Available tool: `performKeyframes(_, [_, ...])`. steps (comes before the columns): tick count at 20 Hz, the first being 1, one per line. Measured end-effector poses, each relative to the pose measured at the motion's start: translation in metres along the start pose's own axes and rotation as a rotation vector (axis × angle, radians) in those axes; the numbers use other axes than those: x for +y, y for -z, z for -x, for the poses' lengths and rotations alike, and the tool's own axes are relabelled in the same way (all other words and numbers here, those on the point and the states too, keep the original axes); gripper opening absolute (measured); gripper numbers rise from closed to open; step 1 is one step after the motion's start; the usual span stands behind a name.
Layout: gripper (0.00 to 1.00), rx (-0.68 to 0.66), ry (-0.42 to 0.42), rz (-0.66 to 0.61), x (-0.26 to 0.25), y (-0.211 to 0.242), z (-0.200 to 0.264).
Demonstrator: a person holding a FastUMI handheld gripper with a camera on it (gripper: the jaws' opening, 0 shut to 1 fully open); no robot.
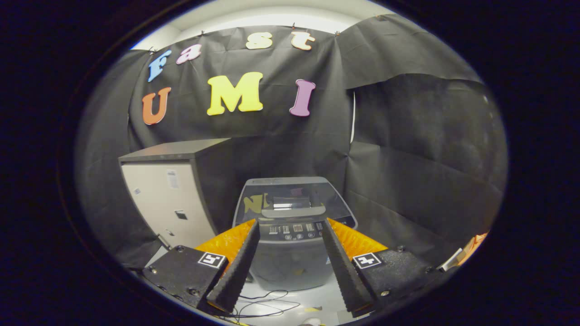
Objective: Put the clothes into the washing machine and then close the washing machine lid.
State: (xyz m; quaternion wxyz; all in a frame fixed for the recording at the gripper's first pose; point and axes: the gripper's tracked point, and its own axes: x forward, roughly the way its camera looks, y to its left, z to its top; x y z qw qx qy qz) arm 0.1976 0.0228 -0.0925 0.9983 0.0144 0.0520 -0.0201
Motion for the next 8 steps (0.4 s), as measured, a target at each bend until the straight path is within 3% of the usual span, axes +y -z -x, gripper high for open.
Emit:
performKeyframes(4, [0.89, -0.032, -0.013, 0.018, 0.01, -0.007, 0.085])
performKeyframes(8, [0.9, -0.075, -0.011, 0.014, 0.008, -0.021, 0.142])
